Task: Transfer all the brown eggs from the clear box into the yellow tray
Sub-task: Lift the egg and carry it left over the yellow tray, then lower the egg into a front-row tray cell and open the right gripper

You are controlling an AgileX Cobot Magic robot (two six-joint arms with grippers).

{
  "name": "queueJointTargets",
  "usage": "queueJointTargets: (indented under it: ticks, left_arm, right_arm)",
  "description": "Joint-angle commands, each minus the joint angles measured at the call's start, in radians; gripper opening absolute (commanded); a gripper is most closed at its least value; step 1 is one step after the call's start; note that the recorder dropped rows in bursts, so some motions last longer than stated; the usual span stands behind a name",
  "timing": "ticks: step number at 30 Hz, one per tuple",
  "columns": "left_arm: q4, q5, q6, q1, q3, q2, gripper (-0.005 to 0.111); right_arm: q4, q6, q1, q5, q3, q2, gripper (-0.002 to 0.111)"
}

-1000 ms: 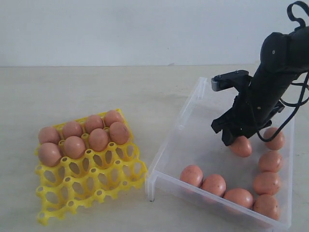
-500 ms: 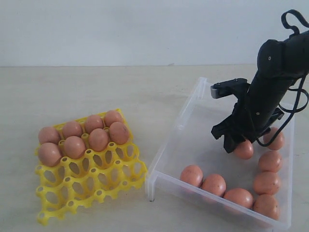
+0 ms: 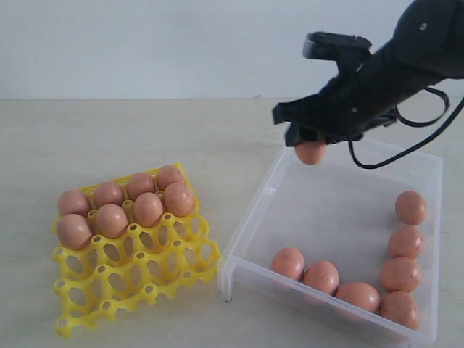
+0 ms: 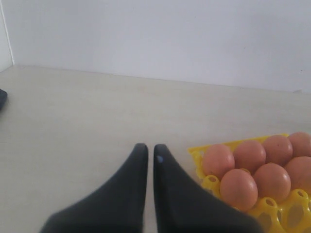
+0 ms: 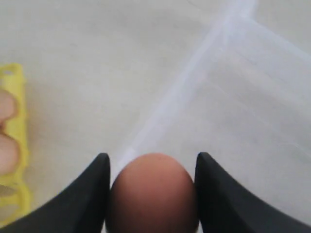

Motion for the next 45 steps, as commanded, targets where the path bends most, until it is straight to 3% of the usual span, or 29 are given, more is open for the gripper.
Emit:
queueJointTargets:
  ticks: [1, 9, 14, 20, 26, 29, 45]
  left_arm:
    - [0.002, -0.002, 0.0, 0.003, 0.003, -0.003, 0.004]
    - [0.002, -0.002, 0.0, 0.003, 0.003, -0.003, 0.004]
    - [0.002, -0.002, 0.0, 0.003, 0.003, -0.003, 0.004]
    - [0.002, -0.002, 0.0, 0.003, 0.003, -0.003, 0.004]
    - [0.002, -0.002, 0.0, 0.003, 0.003, -0.003, 0.004]
    - [0.002, -0.002, 0.0, 0.003, 0.003, -0.003, 0.004]
    - [0.002, -0.002, 0.0, 0.003, 0.003, -0.003, 0.004]
  right_arm:
    - [0.019, -0.01, 0.192, -0.187, -0.001, -0.054, 0.0]
    - [0.015, -0.163, 0.615, -0.699, -0.001, -0.034, 0.0]
    - [0.015, -0.117, 0.739, -0.905, -0.001, 0.068, 0.0]
    - [-0.053, 0.206, 0.749, -0.925, -0.001, 0.235, 0.0]
    - [-0.412, 0.463, 0.744, -0.959, -0.001, 0.301, 0.0]
    - [-0.502, 0.48, 0.744, -0.972, -0.001, 0.305, 0.0]
    - [-0.451, 0.473, 0.673, -0.992, -0.001, 0.36, 0.0]
